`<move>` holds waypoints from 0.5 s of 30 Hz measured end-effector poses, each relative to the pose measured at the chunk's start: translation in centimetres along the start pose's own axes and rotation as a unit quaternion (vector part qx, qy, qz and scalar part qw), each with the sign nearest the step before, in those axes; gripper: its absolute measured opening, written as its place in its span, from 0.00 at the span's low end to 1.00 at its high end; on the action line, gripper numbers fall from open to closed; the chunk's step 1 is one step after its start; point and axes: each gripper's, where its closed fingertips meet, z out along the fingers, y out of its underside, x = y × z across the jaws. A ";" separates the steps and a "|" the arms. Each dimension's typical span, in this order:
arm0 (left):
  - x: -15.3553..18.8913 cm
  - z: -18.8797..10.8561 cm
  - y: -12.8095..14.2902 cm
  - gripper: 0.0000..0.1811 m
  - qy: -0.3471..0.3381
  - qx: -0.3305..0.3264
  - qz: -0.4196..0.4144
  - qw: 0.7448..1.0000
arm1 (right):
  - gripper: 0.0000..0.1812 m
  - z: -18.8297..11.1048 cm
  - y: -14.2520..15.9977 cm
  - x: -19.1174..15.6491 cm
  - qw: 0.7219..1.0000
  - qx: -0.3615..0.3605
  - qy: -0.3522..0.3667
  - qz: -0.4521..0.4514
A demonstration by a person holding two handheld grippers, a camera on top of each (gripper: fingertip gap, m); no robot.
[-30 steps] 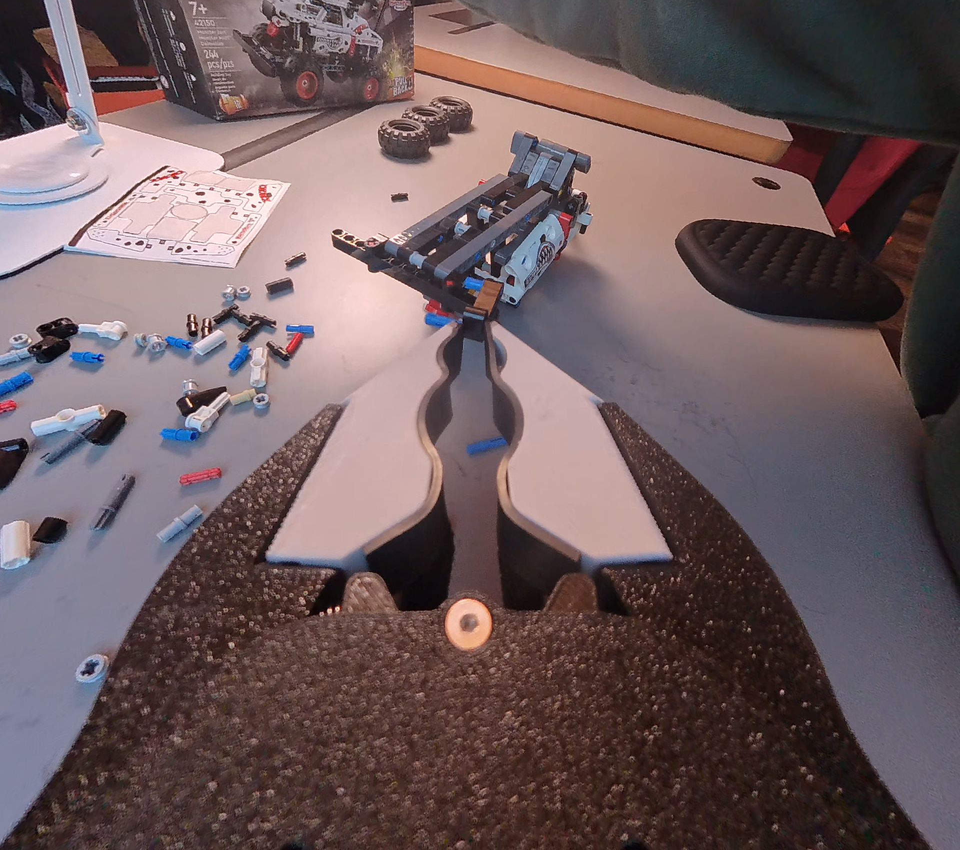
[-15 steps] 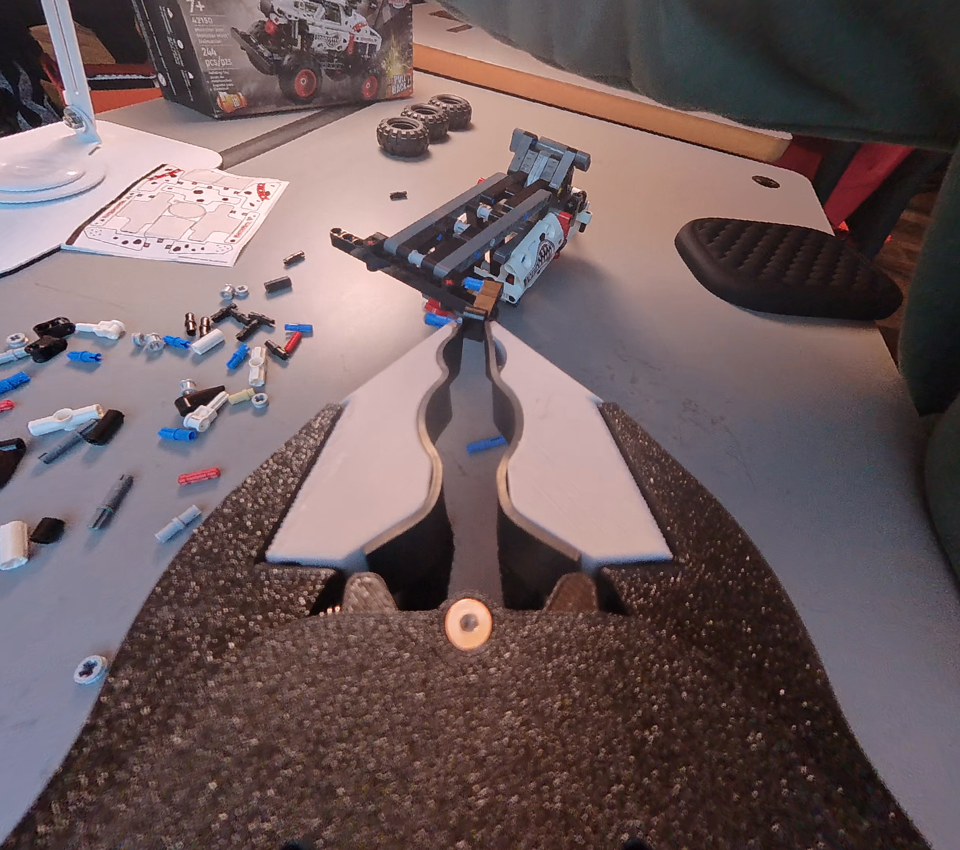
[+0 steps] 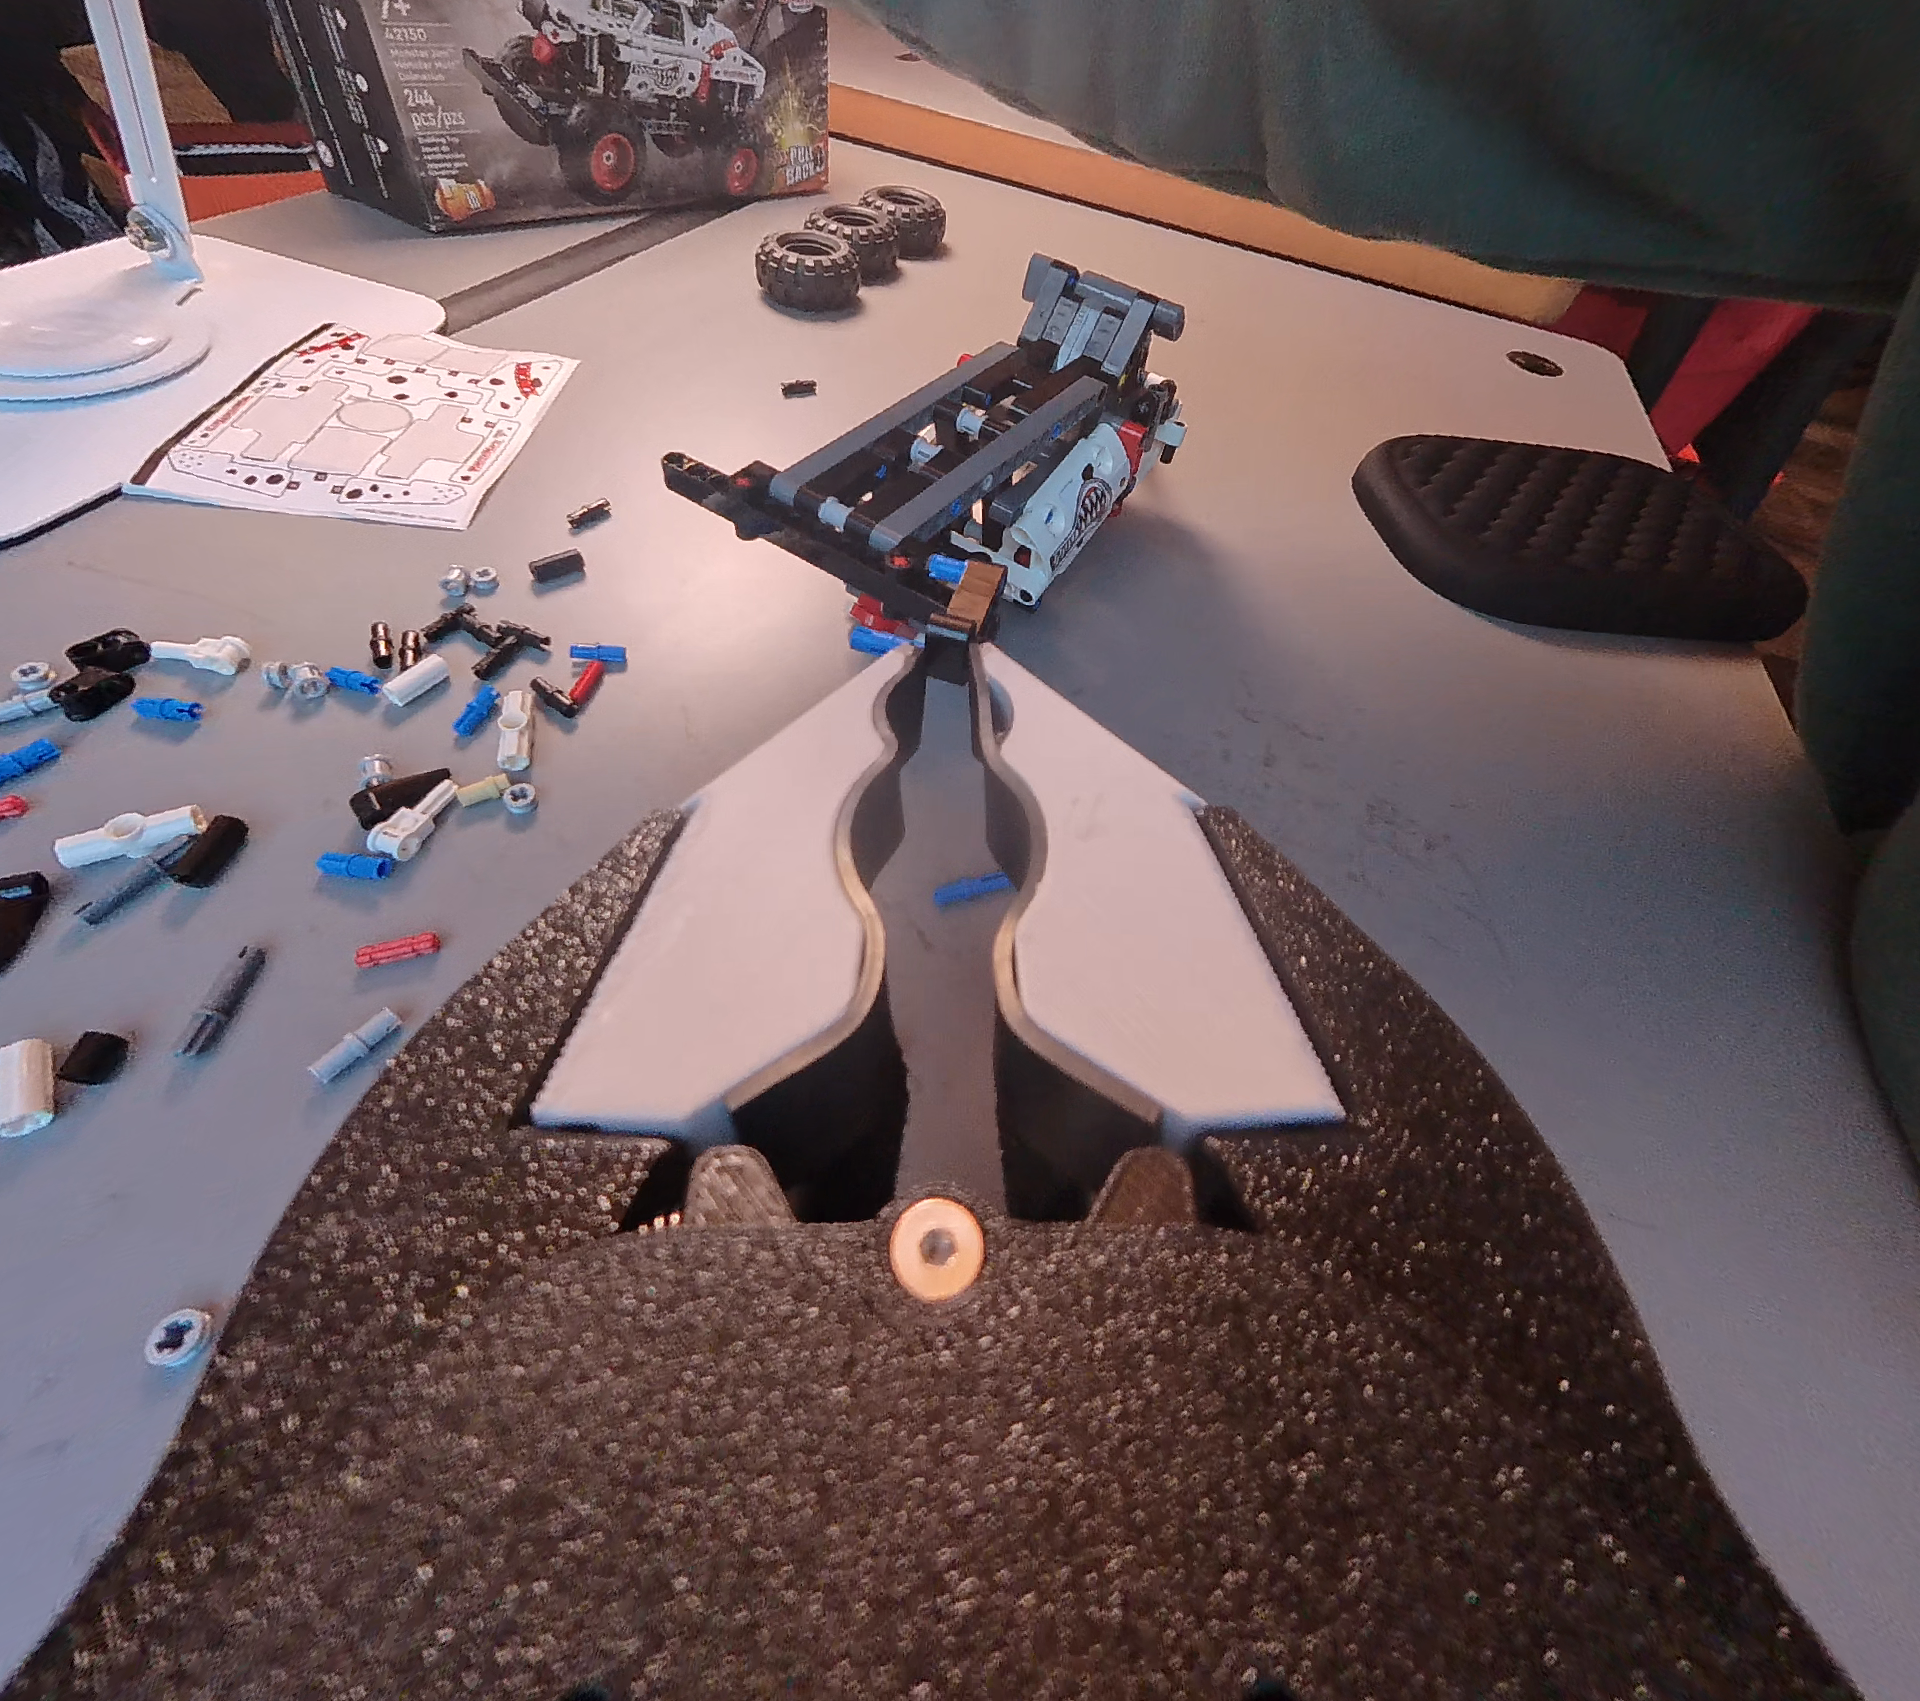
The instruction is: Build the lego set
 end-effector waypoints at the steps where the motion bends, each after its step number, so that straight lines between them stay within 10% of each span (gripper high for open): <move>1: 0.0 0.0 0.0 0.04 0.000 0.000 0.000 1.000 | 0.00 0.0 0.0 0.0 1.000 0.002 0.002 0.000; 15: -0.1 0.0 0.0 0.04 -0.004 0.000 0.004 1.000 | 0.00 0.3 -0.1 0.0 1.000 0.005 0.010 0.001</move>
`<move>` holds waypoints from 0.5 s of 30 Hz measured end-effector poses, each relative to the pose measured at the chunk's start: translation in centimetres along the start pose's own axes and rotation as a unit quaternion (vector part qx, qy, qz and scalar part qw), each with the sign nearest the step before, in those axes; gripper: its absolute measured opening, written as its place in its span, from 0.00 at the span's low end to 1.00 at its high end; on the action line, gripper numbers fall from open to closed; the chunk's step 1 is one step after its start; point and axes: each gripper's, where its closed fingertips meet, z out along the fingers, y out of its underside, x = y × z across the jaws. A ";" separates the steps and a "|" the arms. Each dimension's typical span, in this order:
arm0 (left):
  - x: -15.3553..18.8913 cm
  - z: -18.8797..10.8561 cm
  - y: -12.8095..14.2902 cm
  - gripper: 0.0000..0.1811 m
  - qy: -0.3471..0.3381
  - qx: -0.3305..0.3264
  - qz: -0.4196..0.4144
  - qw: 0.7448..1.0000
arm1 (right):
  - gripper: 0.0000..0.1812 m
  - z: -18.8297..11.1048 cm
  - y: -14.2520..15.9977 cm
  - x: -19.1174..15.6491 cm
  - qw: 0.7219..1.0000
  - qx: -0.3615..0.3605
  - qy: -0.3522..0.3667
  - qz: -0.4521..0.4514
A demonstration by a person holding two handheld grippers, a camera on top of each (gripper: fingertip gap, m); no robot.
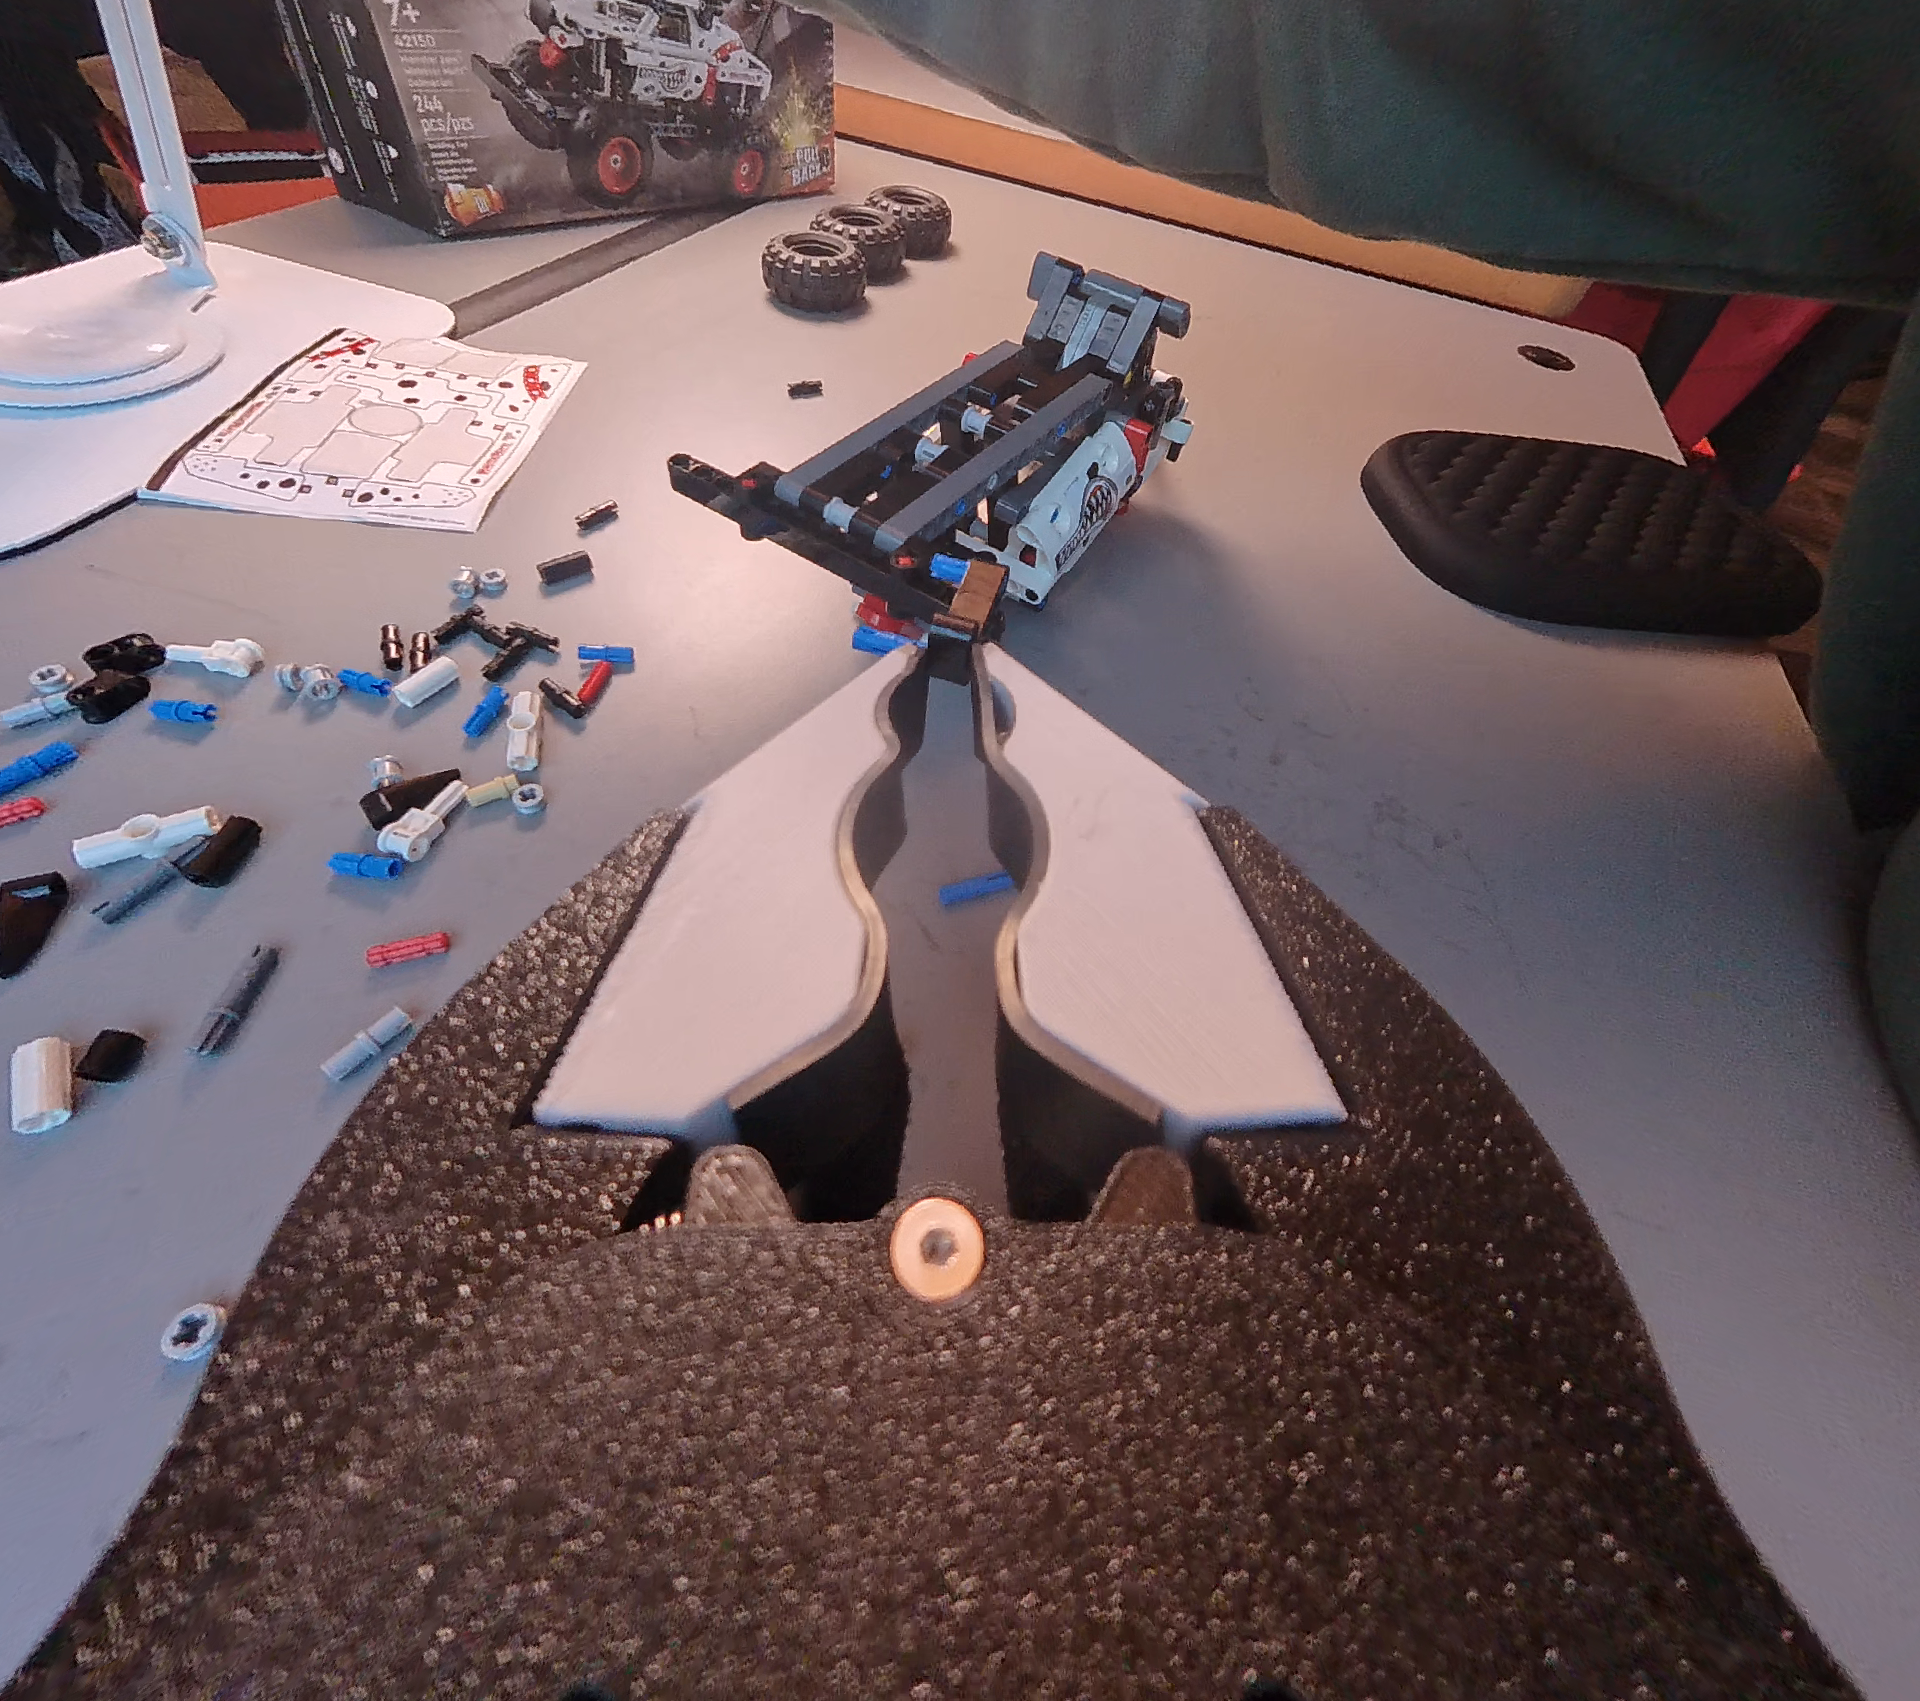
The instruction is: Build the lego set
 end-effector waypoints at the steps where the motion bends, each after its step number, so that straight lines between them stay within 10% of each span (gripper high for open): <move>1: 0.0 0.0 0.0 0.04 0.000 0.001 0.000 1.000 | 0.00 0.0 0.0 0.0 1.000 -0.001 0.000 0.000; 15: 0.1 0.0 0.0 0.04 0.003 -0.001 -0.001 1.000 | 0.03 0.1 0.2 0.0 1.000 -0.003 0.007 -0.003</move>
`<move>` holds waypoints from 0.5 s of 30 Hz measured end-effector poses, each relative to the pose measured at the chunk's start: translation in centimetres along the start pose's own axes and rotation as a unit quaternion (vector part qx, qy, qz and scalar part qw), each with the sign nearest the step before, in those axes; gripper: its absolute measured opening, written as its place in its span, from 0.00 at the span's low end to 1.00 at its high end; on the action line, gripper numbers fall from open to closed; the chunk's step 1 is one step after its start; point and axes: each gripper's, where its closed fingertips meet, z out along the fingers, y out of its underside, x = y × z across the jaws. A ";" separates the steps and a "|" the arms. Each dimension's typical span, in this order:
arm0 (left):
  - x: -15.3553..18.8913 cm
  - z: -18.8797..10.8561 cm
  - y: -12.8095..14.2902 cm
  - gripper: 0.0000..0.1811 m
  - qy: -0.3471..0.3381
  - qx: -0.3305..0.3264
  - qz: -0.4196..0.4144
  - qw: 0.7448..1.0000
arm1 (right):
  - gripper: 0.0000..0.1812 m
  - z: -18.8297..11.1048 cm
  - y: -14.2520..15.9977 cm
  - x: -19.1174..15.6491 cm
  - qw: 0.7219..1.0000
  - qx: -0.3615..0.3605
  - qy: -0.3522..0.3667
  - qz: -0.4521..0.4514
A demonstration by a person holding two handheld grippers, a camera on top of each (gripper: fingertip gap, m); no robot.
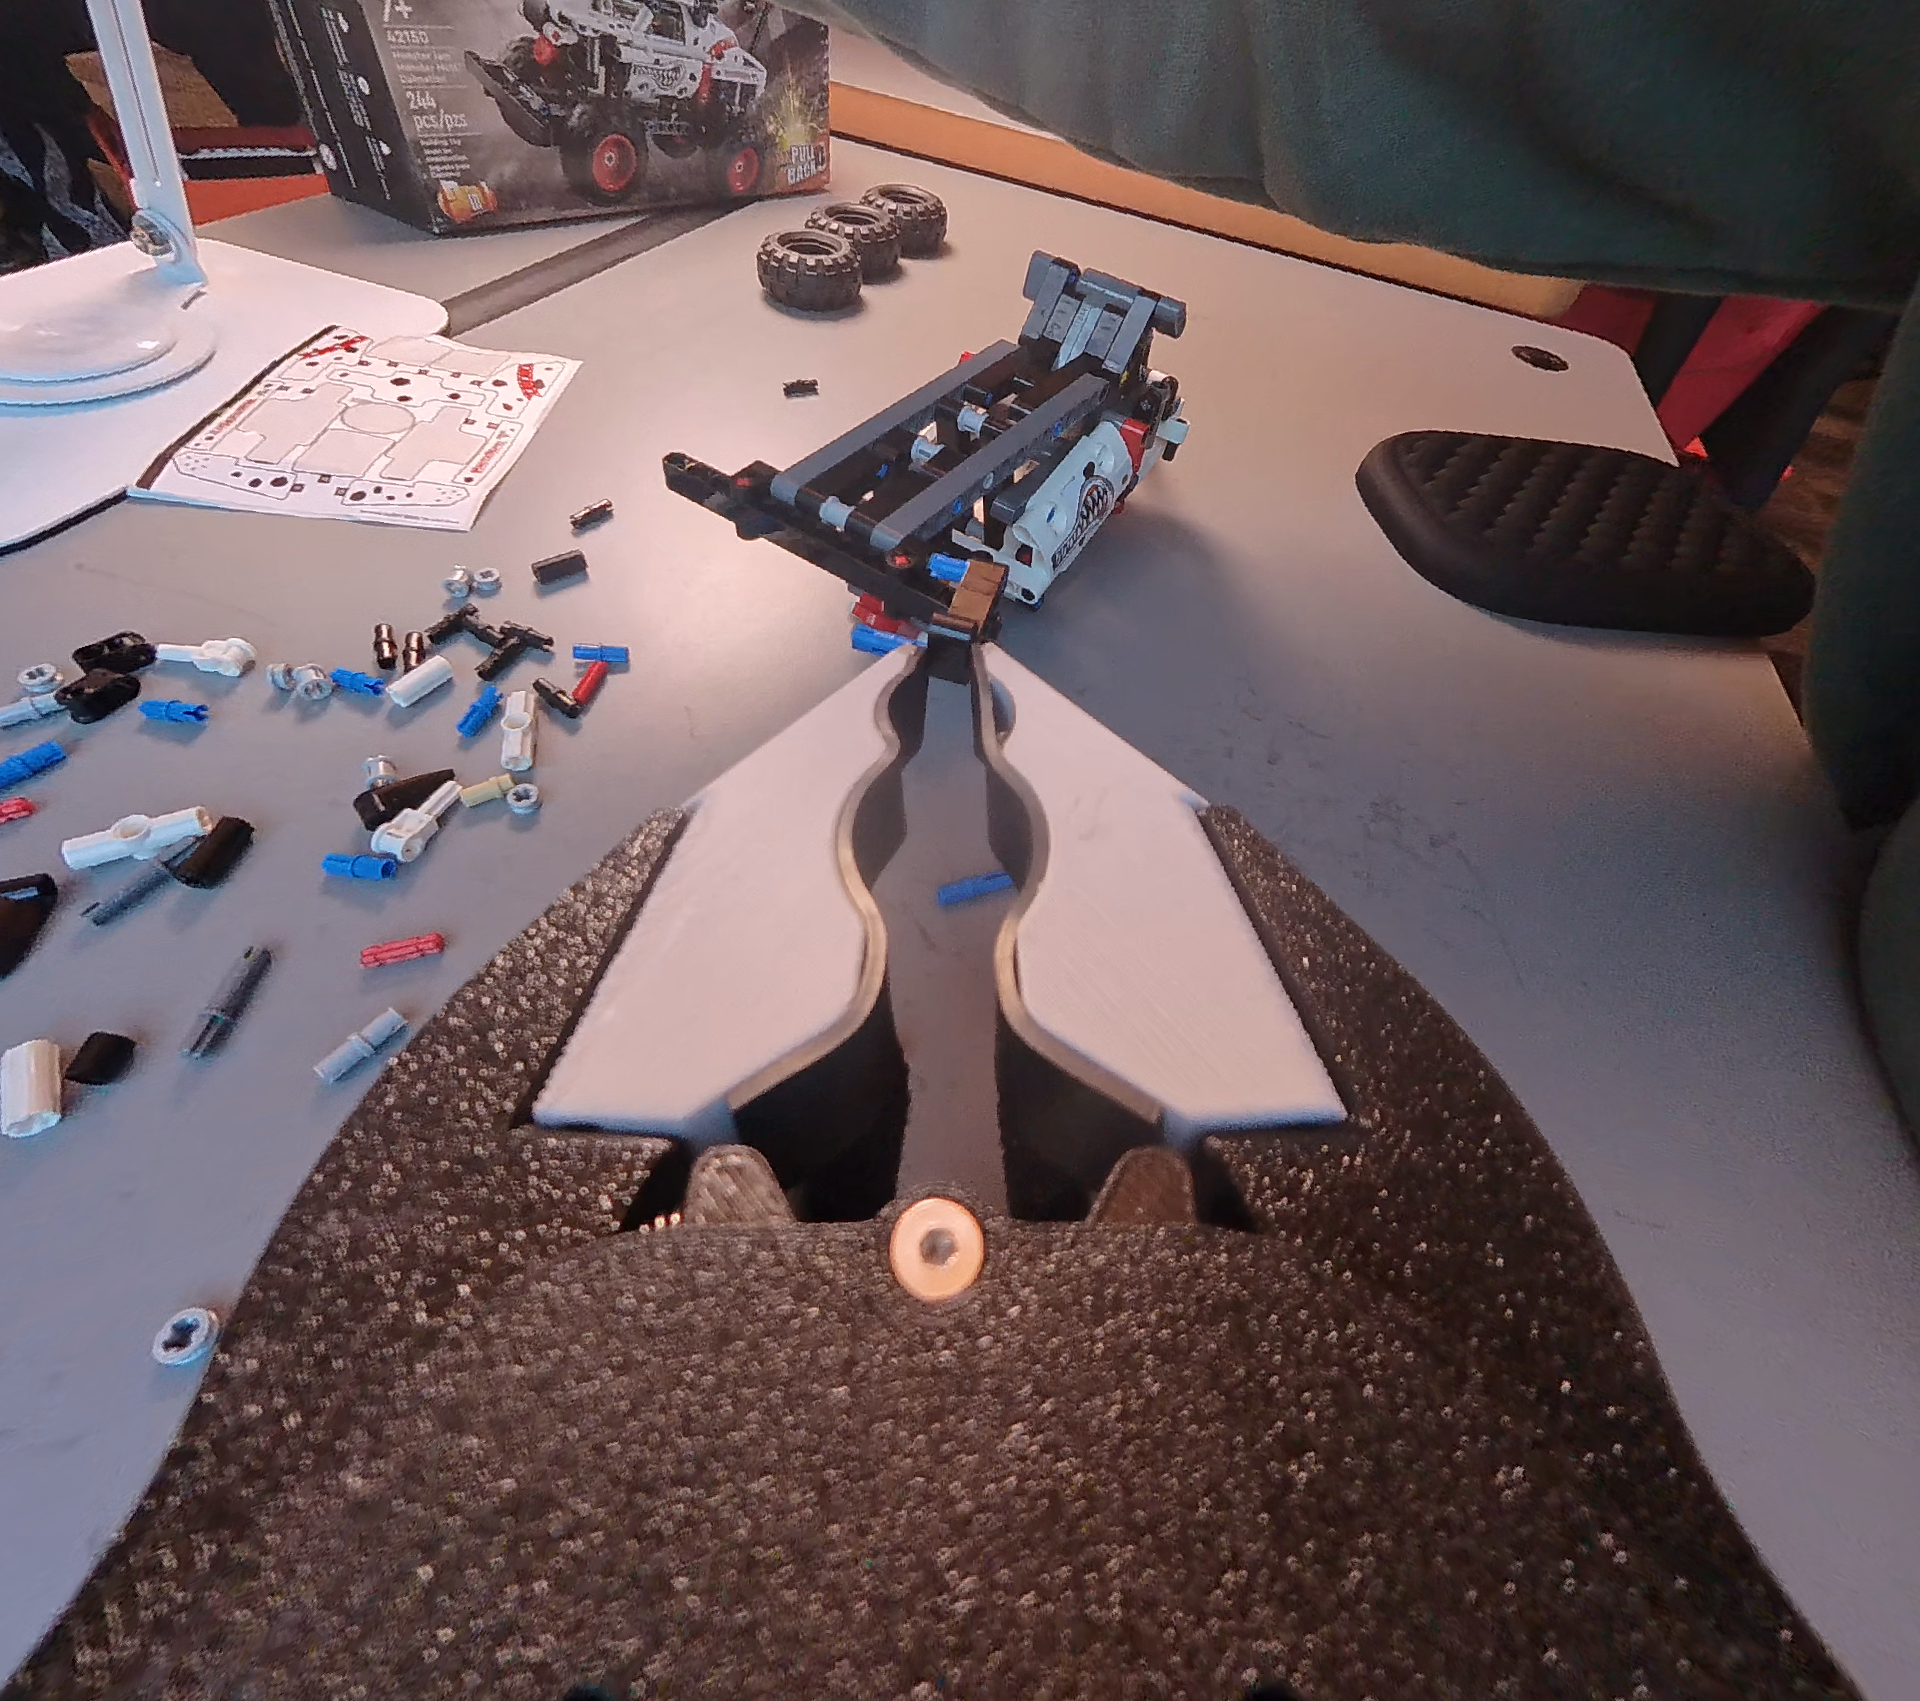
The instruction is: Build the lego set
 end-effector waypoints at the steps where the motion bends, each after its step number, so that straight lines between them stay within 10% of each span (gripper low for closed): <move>1: 0.0 0.0 0.0 0.04 0.000 0.000 0.000 1.000 | 0.03 0.0 0.0 0.0 1.000 0.000 0.000 -0.001; 15: 0.2 0.1 0.0 0.04 0.002 -0.002 0.000 1.000 | 0.08 0.3 -0.6 -0.2 1.000 0.003 0.002 -0.008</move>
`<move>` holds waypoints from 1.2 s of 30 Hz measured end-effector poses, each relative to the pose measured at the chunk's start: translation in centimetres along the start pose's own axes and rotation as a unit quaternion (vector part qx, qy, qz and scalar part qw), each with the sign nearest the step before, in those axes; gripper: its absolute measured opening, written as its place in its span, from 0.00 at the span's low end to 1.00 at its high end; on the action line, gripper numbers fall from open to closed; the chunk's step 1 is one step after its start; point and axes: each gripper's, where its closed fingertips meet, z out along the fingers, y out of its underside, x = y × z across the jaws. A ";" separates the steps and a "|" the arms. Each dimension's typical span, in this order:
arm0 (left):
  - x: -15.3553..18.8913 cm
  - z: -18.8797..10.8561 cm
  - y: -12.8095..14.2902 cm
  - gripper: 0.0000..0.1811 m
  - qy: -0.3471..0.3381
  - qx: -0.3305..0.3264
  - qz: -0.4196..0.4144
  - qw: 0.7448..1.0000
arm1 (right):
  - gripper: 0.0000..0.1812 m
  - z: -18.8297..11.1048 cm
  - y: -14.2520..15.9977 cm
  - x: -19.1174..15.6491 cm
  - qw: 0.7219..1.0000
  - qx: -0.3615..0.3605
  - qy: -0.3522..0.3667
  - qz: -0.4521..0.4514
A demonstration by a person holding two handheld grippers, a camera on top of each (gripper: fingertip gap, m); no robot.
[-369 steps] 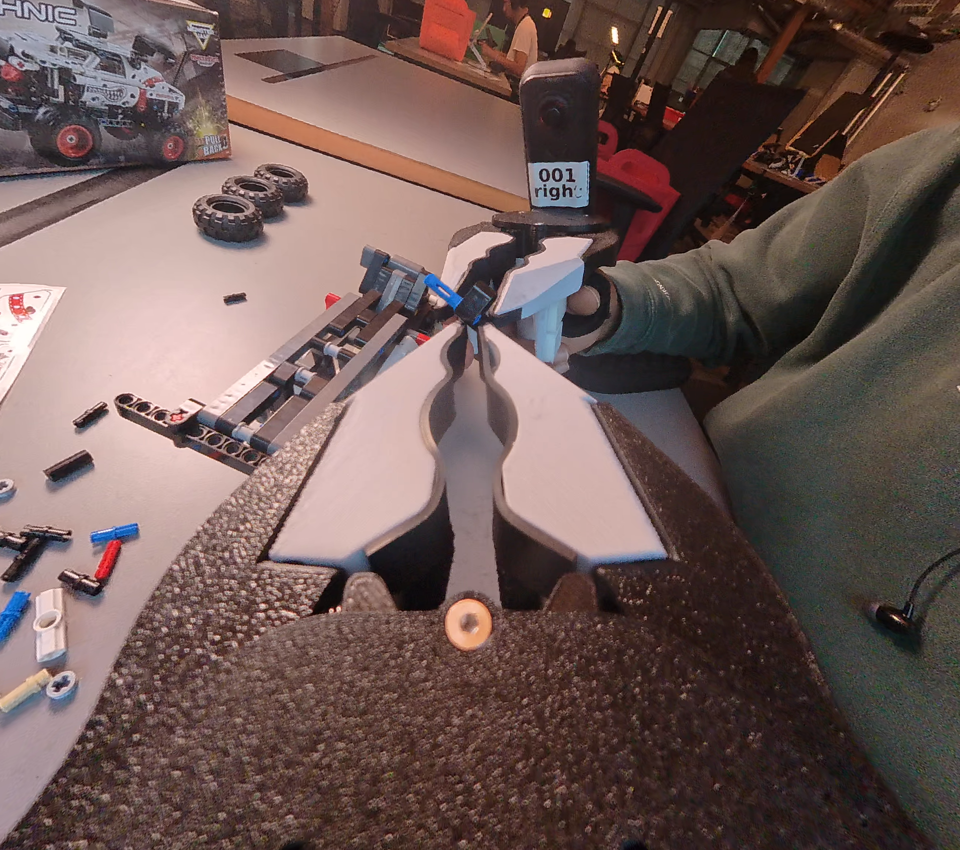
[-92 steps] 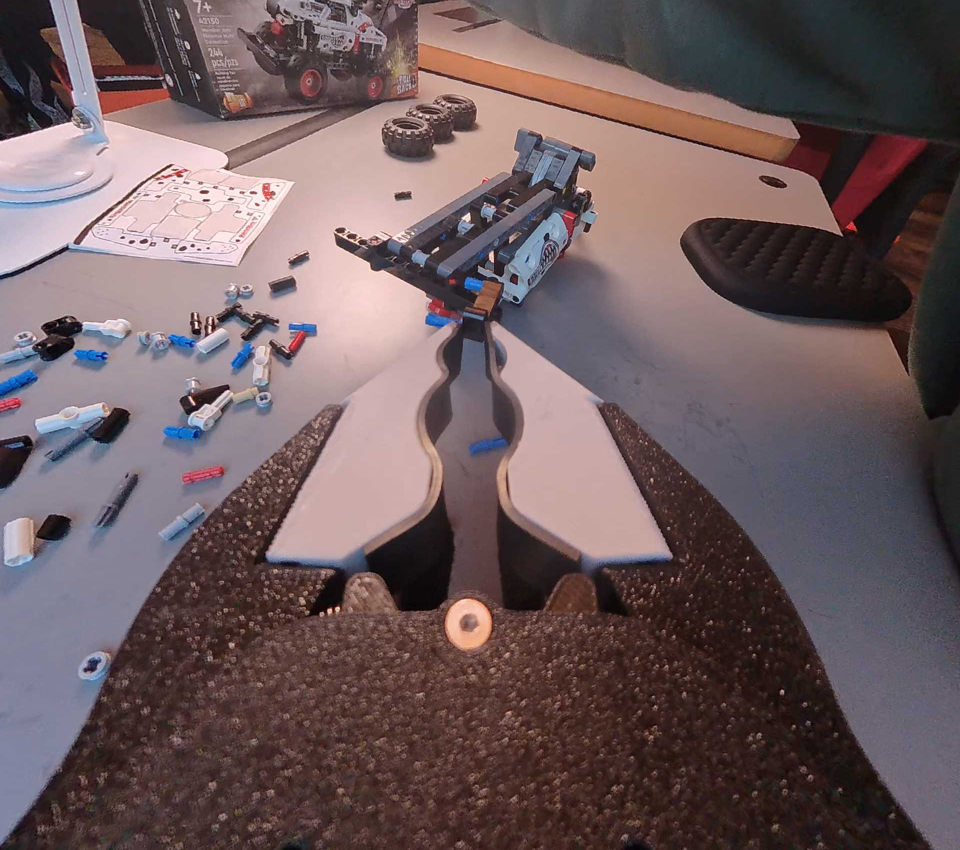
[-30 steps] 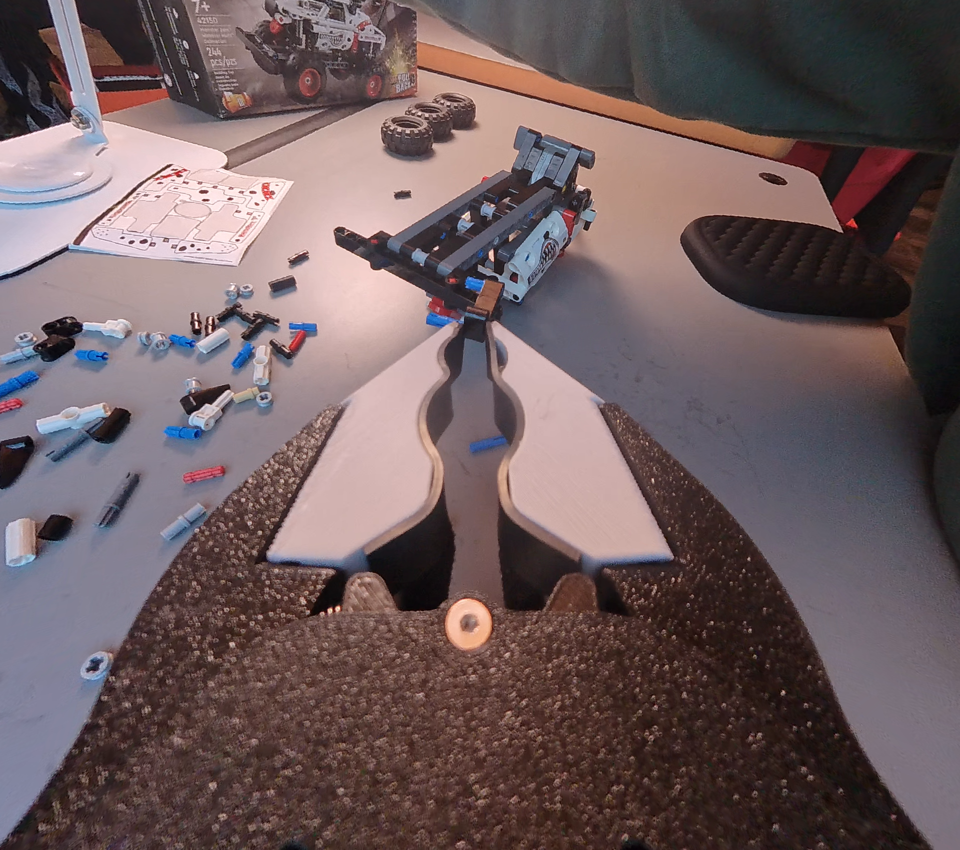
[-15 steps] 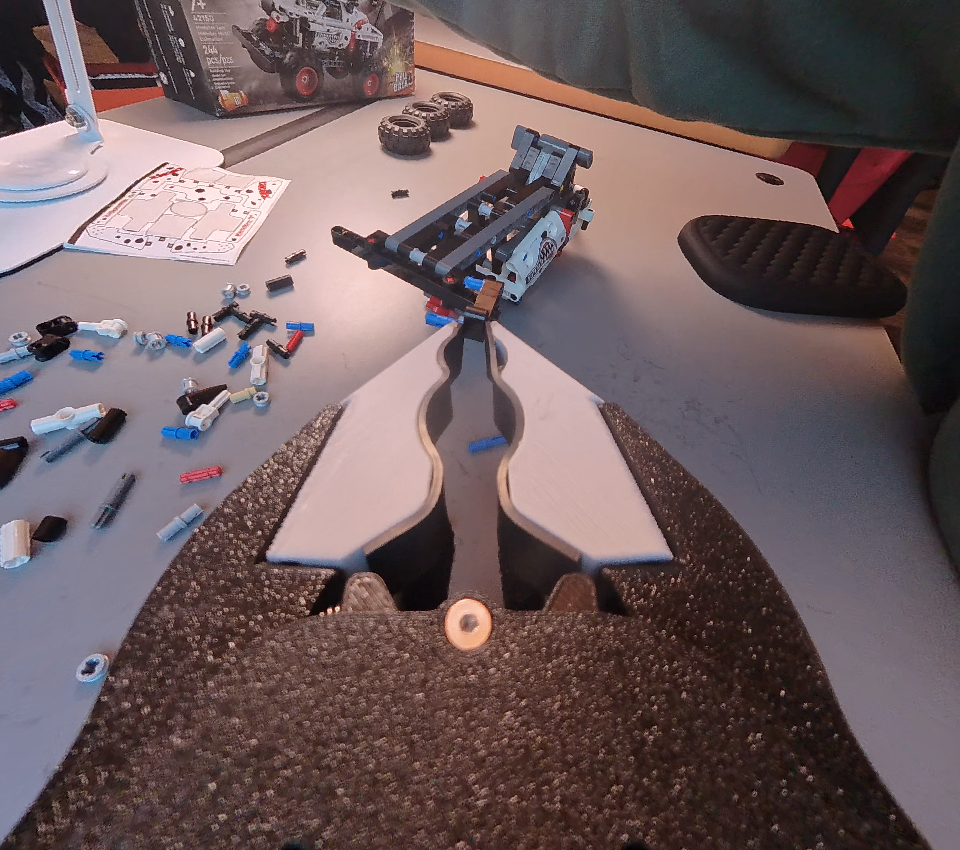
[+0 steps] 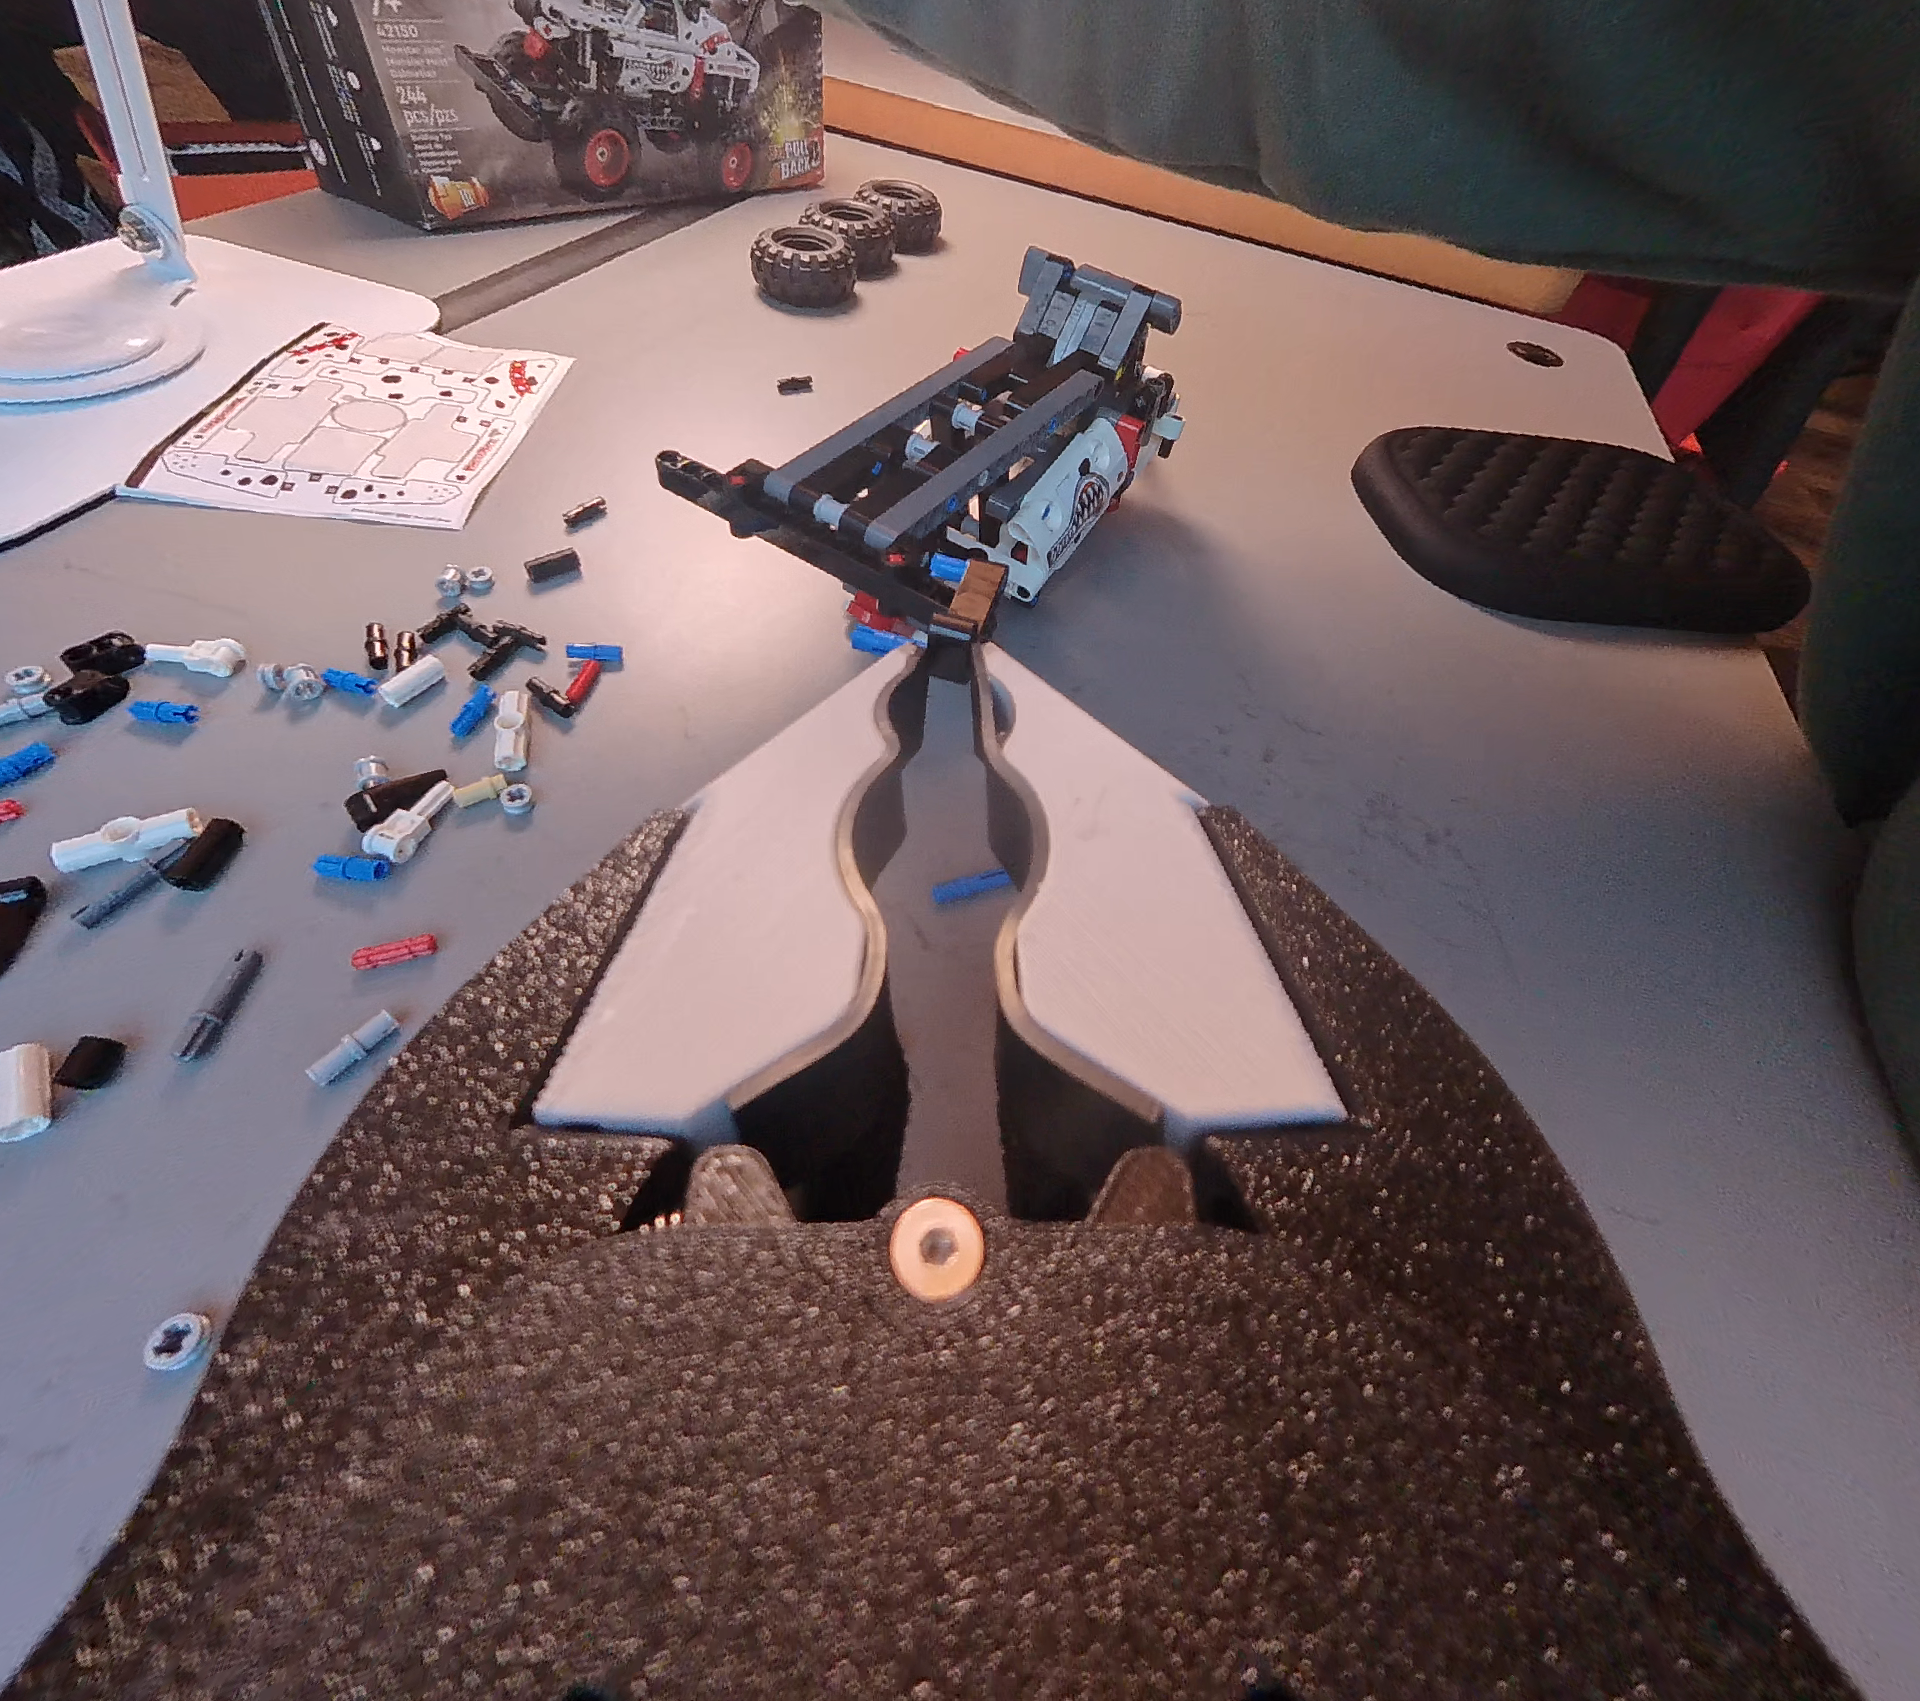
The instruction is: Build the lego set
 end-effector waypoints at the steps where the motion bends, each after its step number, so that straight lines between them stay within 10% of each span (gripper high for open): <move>1: 0.0 0.0 0.0 0.04 0.000 0.000 0.000 1.000 | 0.08 0.0 0.0 0.0 1.000 0.000 0.000 0.000; 36: -0.2 -0.1 -0.1 0.04 -0.002 0.003 -0.009 1.000 | 0.10 -0.8 0.7 -0.4 1.000 0.003 0.000 0.004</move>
